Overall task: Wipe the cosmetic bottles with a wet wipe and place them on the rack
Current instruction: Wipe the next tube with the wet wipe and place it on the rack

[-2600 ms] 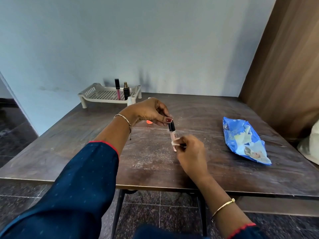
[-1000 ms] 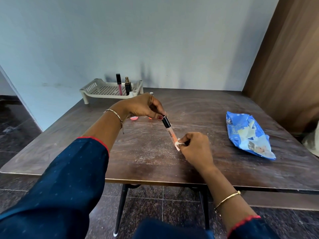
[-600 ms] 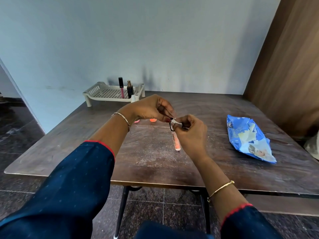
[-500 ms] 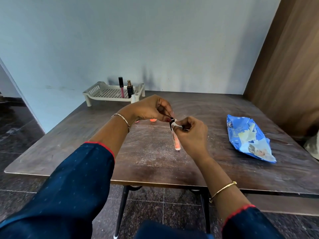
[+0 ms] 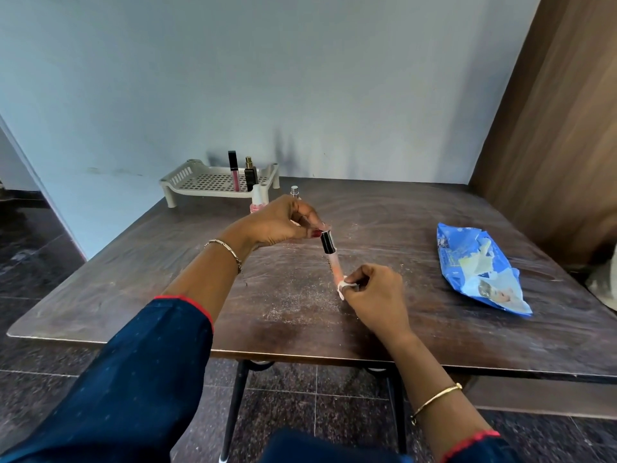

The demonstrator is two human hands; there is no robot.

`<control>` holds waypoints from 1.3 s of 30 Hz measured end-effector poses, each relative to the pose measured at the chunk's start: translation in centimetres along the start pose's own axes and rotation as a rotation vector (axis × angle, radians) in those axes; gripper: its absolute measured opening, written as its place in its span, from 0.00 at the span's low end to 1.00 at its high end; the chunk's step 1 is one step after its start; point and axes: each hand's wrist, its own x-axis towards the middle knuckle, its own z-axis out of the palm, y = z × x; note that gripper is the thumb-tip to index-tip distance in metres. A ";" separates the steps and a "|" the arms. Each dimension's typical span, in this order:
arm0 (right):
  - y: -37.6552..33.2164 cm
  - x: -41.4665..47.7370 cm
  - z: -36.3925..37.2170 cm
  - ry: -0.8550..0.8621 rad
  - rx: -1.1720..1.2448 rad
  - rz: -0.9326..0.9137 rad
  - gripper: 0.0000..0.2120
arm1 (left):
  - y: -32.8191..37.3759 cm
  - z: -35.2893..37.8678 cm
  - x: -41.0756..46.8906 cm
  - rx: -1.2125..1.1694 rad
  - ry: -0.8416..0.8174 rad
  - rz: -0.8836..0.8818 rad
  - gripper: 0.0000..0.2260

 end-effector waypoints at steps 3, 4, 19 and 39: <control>-0.5 0.6 -0.1 0.013 0.191 0.067 0.05 | -0.2 0.1 -0.4 -0.028 0.015 0.010 0.07; -0.9 0.9 -0.1 0.017 0.271 0.091 0.05 | -0.1 0.3 -0.6 -0.039 0.023 0.019 0.07; -2.9 1.5 -0.2 0.135 0.396 -0.064 0.06 | 0.4 1.8 -1.5 -0.015 0.163 0.083 0.08; -2.5 0.3 0.9 0.140 0.077 -0.112 0.04 | -0.3 1.5 -2.2 -0.066 0.229 0.009 0.09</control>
